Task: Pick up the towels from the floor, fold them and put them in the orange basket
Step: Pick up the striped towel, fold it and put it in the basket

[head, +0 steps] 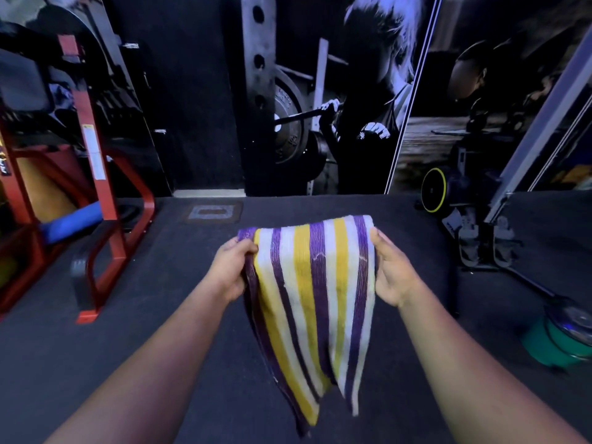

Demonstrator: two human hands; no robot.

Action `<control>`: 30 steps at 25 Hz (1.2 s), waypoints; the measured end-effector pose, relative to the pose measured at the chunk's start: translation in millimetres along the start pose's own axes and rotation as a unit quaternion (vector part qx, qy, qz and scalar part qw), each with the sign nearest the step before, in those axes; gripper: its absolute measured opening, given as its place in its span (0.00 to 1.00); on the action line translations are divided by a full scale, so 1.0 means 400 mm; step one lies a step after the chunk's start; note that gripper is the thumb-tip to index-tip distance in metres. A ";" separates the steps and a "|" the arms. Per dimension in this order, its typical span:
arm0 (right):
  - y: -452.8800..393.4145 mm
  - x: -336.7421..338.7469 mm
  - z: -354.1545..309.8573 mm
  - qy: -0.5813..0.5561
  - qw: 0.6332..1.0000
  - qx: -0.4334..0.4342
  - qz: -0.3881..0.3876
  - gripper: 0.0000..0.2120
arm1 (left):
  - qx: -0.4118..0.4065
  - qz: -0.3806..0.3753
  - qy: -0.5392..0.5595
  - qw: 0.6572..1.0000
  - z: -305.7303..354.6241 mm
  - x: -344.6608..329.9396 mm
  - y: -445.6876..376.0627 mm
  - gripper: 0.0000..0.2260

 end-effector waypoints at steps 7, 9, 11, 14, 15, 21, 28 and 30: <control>0.024 0.033 0.086 0.260 0.964 -0.057 0.006 0.09 | 0.024 -0.151 -0.315 0.937 -0.106 0.069 0.018 0.09; 0.024 0.024 0.069 0.229 0.972 -0.036 0.030 0.08 | 0.018 -0.029 -0.196 0.980 -0.079 0.081 -0.002 0.02; 0.018 0.032 0.065 0.131 0.990 -0.035 0.030 0.11 | 0.020 0.014 -0.041 0.999 -0.053 0.068 -0.022 0.04; 0.029 0.020 0.057 0.292 0.951 -0.091 -0.047 0.12 | 0.044 -0.034 -0.241 0.969 -0.083 0.059 -0.008 0.07; 0.032 0.019 0.062 0.362 0.925 -0.101 -0.058 0.10 | 0.025 -0.013 -0.324 0.946 -0.090 0.070 -0.004 0.08; 0.025 0.037 0.070 0.223 0.972 -0.073 0.032 0.06 | 0.000 0.023 -0.206 0.978 -0.089 0.094 -0.017 0.26; 0.019 0.077 0.079 0.231 0.970 0.025 0.078 0.28 | 0.033 -0.087 -0.274 0.957 -0.049 0.072 -0.016 0.14; 0.017 0.099 0.082 0.272 0.957 0.036 0.097 0.25 | 0.041 -0.005 -0.349 0.936 -0.040 0.108 -0.039 0.22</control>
Point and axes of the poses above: each hand's wrist, its own y-axis away from the middle knuckle, its own x-axis out of the back of the hand, z = x × y, the point moved 4 cm from there along -y, towards the middle knuckle, and after that the axes turned 2 degrees about -z, right-handed, at the moved point
